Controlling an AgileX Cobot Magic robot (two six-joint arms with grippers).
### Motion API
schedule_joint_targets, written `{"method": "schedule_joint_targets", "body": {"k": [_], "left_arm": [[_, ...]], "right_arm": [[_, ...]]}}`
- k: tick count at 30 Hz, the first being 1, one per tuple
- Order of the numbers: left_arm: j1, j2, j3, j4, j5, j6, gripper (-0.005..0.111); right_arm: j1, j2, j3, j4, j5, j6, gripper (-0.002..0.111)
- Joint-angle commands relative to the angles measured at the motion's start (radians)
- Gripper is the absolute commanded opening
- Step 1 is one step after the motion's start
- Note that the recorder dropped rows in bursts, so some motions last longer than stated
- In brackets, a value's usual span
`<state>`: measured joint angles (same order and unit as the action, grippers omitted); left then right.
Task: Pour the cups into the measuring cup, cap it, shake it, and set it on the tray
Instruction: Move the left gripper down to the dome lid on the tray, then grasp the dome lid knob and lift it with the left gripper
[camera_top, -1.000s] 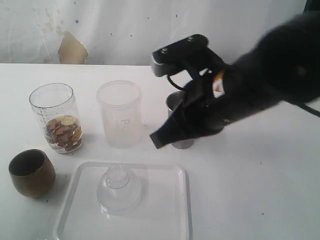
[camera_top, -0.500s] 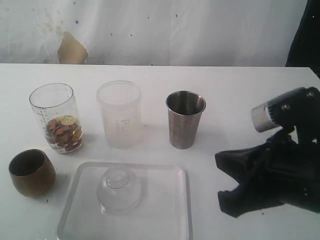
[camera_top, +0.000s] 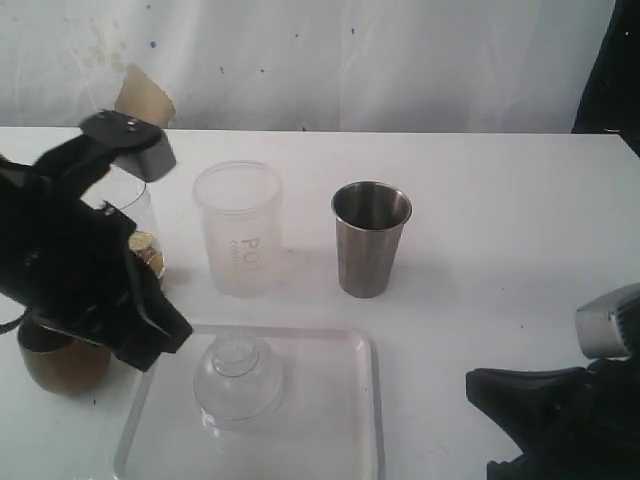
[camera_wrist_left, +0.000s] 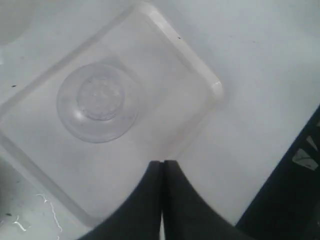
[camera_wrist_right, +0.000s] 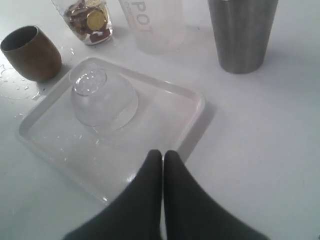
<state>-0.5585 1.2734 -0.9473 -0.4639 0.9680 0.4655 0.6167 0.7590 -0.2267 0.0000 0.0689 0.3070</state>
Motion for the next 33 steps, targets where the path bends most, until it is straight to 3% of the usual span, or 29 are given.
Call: {"method": "schedule_joint_targets", "body": {"k": [1,3,8,10,15,22,27,29,33], "left_arm": [[-0.007,0.114,-0.036,-0.050,0.010,0.086,0.009],[-0.023,0.156,-0.047,-0.043,0.001,0.094,0.023],[-0.089,0.247,-0.079,0.052,-0.072,0.094,0.072],[-0.112,0.272,-0.079,0.107,-0.144,0.084,0.080],[-0.123,0.328,-0.079,0.161,-0.269,0.055,0.080],[-0.123,0.383,-0.079,0.203,-0.256,0.024,0.080],[-0.123,0.414,-0.079,0.210,-0.256,0.015,0.072],[-0.123,0.420,-0.079,0.210,-0.259,0.004,0.063],[-0.123,0.424,-0.079,0.210,-0.271,0.003,0.016]], "right_arm": [[-0.008,-0.009,0.042,0.008,-0.010,0.023,0.000],[-0.008,-0.009,0.052,0.008,-0.004,0.023,0.000],[-0.008,-0.009,0.064,0.008,-0.002,0.023,0.000],[-0.008,-0.009,0.064,0.008,-0.002,0.023,0.000],[-0.008,-0.009,0.064,0.006,-0.003,0.023,0.000],[-0.008,-0.009,0.064,0.000,-0.003,0.022,0.000],[-0.008,-0.009,0.064,0.000,-0.003,0.022,0.000],[-0.008,-0.009,0.064,0.000,-0.003,0.022,0.000],[-0.008,-0.009,0.064,0.000,-0.003,0.022,0.000]]}}
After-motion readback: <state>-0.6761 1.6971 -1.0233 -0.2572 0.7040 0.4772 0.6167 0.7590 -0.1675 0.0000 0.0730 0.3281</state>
